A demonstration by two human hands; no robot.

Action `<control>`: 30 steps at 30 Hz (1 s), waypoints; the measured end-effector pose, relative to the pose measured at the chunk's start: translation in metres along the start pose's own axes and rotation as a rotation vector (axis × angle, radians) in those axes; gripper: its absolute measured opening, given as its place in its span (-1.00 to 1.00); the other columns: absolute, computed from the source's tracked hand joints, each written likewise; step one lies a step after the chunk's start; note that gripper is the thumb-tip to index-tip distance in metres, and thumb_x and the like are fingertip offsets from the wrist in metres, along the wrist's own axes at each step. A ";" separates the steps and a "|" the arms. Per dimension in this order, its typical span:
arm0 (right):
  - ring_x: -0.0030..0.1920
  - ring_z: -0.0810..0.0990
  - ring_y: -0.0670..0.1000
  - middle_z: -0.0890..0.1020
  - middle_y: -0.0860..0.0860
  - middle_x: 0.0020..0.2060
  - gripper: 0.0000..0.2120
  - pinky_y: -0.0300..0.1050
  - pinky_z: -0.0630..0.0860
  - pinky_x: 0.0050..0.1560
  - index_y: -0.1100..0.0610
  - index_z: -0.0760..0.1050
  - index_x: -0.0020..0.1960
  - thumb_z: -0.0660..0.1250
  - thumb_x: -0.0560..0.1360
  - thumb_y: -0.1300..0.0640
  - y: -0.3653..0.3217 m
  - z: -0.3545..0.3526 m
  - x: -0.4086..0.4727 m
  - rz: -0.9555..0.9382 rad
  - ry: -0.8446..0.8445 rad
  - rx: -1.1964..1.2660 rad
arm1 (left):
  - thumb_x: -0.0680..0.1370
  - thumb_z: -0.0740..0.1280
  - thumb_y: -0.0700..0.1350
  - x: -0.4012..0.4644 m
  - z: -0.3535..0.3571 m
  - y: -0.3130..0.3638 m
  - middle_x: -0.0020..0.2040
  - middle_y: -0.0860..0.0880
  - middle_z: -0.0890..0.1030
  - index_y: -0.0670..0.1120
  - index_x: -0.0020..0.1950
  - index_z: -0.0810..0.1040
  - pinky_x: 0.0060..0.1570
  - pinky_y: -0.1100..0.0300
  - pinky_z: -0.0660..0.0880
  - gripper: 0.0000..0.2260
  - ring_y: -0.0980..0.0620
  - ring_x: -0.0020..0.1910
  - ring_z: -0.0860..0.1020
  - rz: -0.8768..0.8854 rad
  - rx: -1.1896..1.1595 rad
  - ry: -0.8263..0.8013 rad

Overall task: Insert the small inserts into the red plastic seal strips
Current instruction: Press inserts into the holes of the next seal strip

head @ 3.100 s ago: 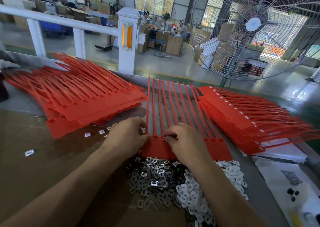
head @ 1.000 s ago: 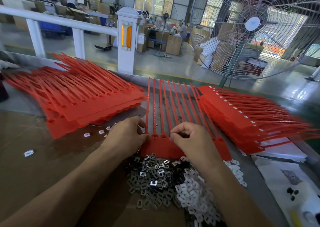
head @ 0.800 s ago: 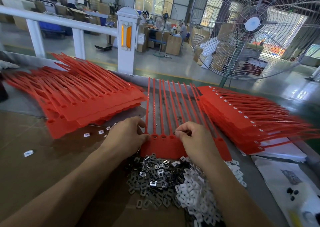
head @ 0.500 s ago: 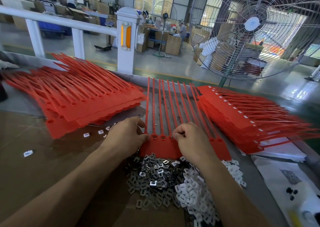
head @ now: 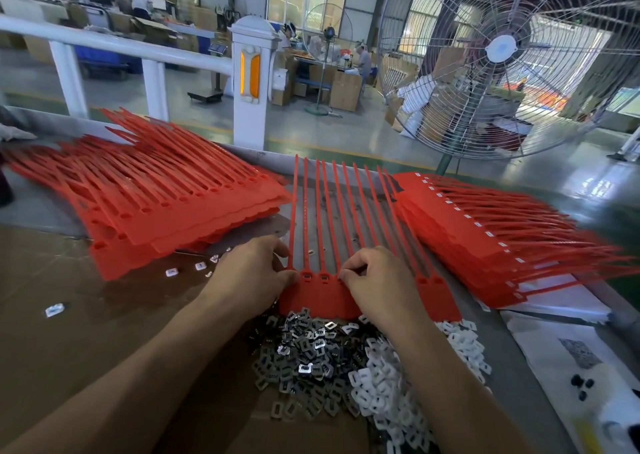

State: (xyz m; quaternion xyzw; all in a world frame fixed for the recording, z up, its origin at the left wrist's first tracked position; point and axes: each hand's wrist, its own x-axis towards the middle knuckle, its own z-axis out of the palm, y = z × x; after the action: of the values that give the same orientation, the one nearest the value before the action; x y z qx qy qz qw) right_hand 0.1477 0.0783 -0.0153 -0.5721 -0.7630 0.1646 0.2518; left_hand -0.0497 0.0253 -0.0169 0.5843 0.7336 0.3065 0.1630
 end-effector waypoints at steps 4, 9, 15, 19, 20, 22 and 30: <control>-0.11 0.52 -0.23 0.56 -0.20 -0.01 -0.92 -0.33 0.36 -0.22 -0.09 0.62 -0.12 0.46 0.55 0.00 0.001 0.001 0.001 0.008 0.015 0.005 | 0.48 0.50 0.12 0.000 0.000 0.000 -0.10 0.17 0.63 0.09 0.22 0.59 0.05 0.08 0.56 -0.65 0.11 -0.07 0.60 0.004 0.010 0.003; -0.07 0.56 -0.19 0.58 -0.19 -0.01 -0.93 -0.17 0.53 -0.09 -0.09 0.64 -0.10 0.45 0.56 0.00 0.001 0.001 0.002 0.016 0.009 0.023 | 0.48 0.50 0.13 0.000 0.000 0.000 -0.09 0.17 0.63 0.10 0.22 0.58 0.06 0.08 0.57 -0.65 0.12 -0.07 0.60 0.000 0.013 -0.002; -0.14 0.55 -0.27 0.56 -0.29 -0.19 -0.94 -0.34 0.44 -0.13 -0.03 0.71 -0.03 0.46 0.58 0.07 0.007 -0.001 0.002 0.014 -0.005 0.141 | 0.48 0.50 0.12 0.001 0.000 -0.001 -0.09 0.16 0.64 0.09 0.22 0.58 0.04 0.08 0.57 -0.65 0.13 -0.09 0.61 -0.005 -0.006 -0.006; -0.10 0.49 -0.37 0.55 -0.34 -0.13 -0.85 -0.49 0.32 -0.10 -0.03 0.72 0.06 0.39 0.63 0.14 0.014 -0.006 0.000 -0.023 -0.037 0.167 | 0.48 0.50 0.11 0.001 0.000 -0.001 -0.09 0.15 0.65 0.09 0.21 0.59 0.07 0.06 0.57 -0.67 0.10 -0.08 0.62 -0.008 -0.010 -0.004; -0.08 0.48 -0.39 0.56 -0.34 -0.09 -0.82 -0.50 0.31 -0.08 -0.04 0.72 0.09 0.37 0.64 0.16 0.015 -0.008 -0.001 -0.039 -0.044 0.163 | 0.48 0.50 0.11 0.001 0.000 -0.001 -0.09 0.15 0.65 0.09 0.21 0.59 0.08 0.05 0.57 -0.67 0.10 -0.08 0.62 -0.009 -0.010 -0.004; -0.04 0.50 -0.37 0.60 -0.26 0.00 -0.76 -0.50 0.33 -0.03 -0.05 0.71 0.10 0.33 0.65 0.22 0.016 -0.011 -0.003 -0.072 -0.057 0.147 | 0.48 0.50 0.11 0.000 0.000 -0.001 -0.09 0.15 0.64 0.10 0.21 0.59 0.09 0.05 0.57 -0.67 0.11 -0.07 0.62 -0.010 -0.012 -0.007; 0.12 0.55 -0.16 0.54 -0.18 0.08 -0.78 -0.21 0.49 0.19 -0.10 0.69 0.20 0.33 0.66 0.12 0.010 -0.017 -0.009 -0.191 -0.177 -0.037 | 0.49 0.50 0.10 0.000 0.000 -0.001 -0.11 0.17 0.64 0.10 0.20 0.59 0.08 0.05 0.57 -0.68 0.13 -0.08 0.61 -0.008 -0.019 -0.009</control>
State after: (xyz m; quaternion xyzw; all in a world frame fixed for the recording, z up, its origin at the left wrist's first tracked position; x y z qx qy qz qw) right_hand 0.1677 0.0725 -0.0084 -0.4845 -0.8362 0.1758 0.1874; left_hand -0.0509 0.0252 -0.0175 0.5810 0.7324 0.3100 0.1730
